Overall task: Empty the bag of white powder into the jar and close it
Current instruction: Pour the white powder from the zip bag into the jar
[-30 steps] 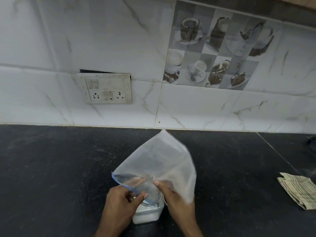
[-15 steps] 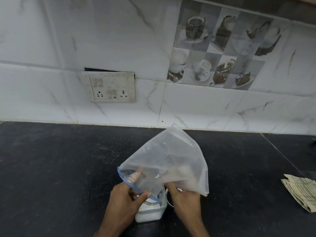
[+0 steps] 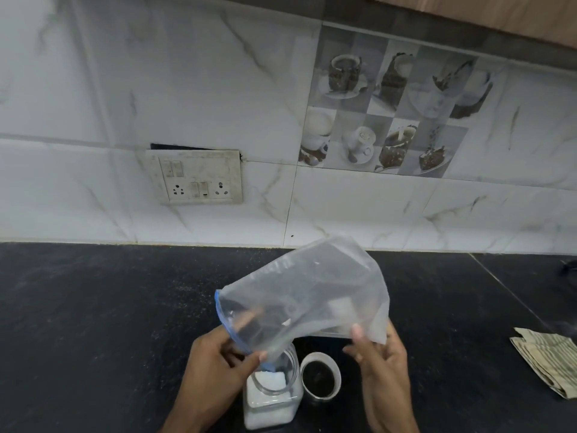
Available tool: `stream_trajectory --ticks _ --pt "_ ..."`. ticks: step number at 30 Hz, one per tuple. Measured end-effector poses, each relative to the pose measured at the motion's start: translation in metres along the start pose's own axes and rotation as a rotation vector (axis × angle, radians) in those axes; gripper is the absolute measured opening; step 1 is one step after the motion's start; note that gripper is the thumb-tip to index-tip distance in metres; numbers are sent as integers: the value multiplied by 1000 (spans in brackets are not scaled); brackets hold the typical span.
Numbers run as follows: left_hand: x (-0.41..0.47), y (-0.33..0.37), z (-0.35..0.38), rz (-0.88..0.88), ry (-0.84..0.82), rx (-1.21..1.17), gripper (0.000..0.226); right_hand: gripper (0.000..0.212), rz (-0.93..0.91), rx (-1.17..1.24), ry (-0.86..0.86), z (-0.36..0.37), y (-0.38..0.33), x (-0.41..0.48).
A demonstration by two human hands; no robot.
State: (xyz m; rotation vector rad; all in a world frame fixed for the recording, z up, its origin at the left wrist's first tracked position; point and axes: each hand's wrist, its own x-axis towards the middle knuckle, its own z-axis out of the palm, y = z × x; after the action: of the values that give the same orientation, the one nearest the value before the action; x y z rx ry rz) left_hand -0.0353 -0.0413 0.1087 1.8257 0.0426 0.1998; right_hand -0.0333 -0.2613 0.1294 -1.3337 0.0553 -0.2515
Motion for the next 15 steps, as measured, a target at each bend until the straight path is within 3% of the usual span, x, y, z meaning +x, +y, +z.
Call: stream_trajectory --ticks 3,8,11,15 --pt "7 14 -10 65 97 -44 60 68 10 64 36 -2 -11 3" --pt "18 40 -34 143 307 -177 17 11 42 188 9 8 -13 5" --pt "27 58 -46 163 304 -235 18 24 88 151 -43 11 -7 9" --pt "38 71 -60 207 281 -165 28 50 121 -75 -176 14 1 16"
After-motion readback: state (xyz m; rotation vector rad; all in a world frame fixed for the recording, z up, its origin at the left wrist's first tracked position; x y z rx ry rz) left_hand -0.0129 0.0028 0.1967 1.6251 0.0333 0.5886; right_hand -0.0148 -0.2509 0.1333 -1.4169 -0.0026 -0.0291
